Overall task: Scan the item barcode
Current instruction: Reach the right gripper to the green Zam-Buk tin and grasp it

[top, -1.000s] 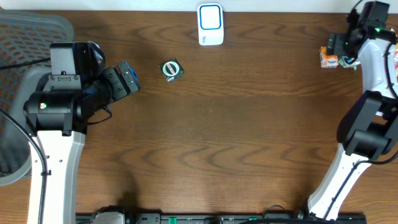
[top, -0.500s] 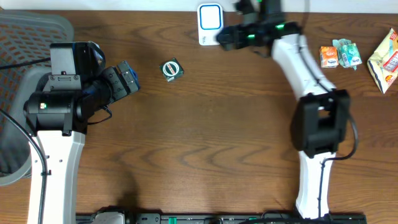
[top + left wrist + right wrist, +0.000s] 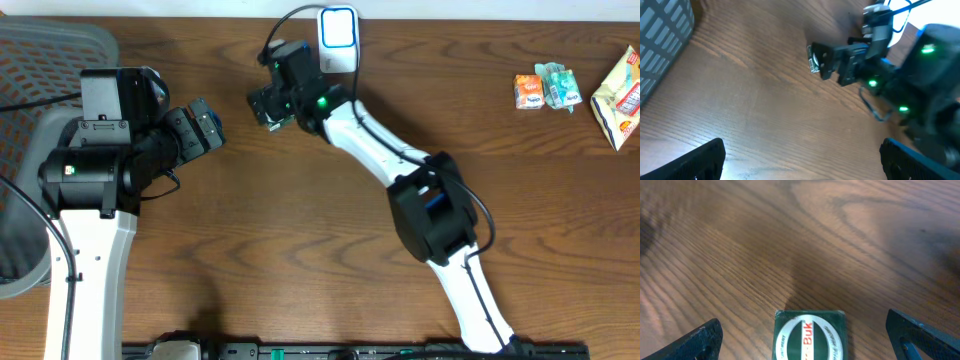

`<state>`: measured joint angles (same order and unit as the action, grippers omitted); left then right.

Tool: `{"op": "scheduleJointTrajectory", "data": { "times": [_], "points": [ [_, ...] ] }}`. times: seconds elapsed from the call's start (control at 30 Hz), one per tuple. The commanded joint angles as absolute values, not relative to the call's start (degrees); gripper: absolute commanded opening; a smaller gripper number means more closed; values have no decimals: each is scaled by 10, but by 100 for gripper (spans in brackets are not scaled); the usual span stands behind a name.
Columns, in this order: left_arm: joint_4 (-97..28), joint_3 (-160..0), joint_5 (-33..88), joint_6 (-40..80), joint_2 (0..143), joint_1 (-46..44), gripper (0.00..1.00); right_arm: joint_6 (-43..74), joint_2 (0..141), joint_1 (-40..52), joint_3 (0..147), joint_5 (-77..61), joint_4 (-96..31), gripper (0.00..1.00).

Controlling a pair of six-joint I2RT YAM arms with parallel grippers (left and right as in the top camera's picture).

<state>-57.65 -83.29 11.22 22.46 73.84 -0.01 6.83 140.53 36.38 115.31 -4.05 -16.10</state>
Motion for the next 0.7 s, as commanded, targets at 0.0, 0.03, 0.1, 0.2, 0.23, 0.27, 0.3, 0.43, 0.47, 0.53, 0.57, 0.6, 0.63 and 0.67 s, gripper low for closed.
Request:
{"op": "scheduleJointTrajectory", "data": {
  "times": [0.0, 0.03, 0.1, 0.2, 0.23, 0.27, 0.3, 0.43, 0.47, 0.53, 0.57, 0.6, 0.63, 0.67],
  "points": [
    [-577, -835, 109, 221, 738, 3, 98, 13, 1444, 363, 1155, -10, -147, 99],
    [-577, -835, 109, 221, 738, 3, 98, 12, 1448, 363, 1155, -10, -144, 99],
    [-577, -835, 109, 221, 738, 3, 98, 12, 1454, 363, 1155, -10, -142, 99],
    [-577, -835, 109, 221, 738, 3, 98, 12, 1460, 364, 1155, -13, -146, 93],
    [-577, -835, 109, 221, 738, 3, 98, 11, 1461, 364, 1155, -13, -151, 88],
    [-577, -835, 109, 221, 738, 3, 98, 11, 1461, 364, 1155, -13, -157, 84],
    [-577, -835, 109, 221, 738, 3, 98, 5, 1461, 364, 1155, -12, -168, 79],
    [-577, -835, 109, 221, 738, 3, 98, -1, 1458, 364, 1155, -7, -208, 73],
    [-577, -835, 109, 221, 738, 3, 98, -1, 1451, 363, 1155, -3, -232, 70],
    [-577, -835, 109, 221, 738, 3, 98, -1, 1429, 358, 1155, 18, -289, 66],
    [-577, -835, 109, 221, 738, 3, 98, -1, 1419, 357, 1155, 28, -309, 64],
    [-577, -835, 109, 221, 738, 3, 98, -1, 1409, 356, 1155, 39, -329, 63],
    [-577, -835, 109, 221, 738, 3, 98, -1, 1399, 356, 1155, 48, -348, 59],
    [-577, -835, 109, 221, 738, 3, 98, -8, 1381, 356, 1155, 55, -381, 51]
  ]
}}
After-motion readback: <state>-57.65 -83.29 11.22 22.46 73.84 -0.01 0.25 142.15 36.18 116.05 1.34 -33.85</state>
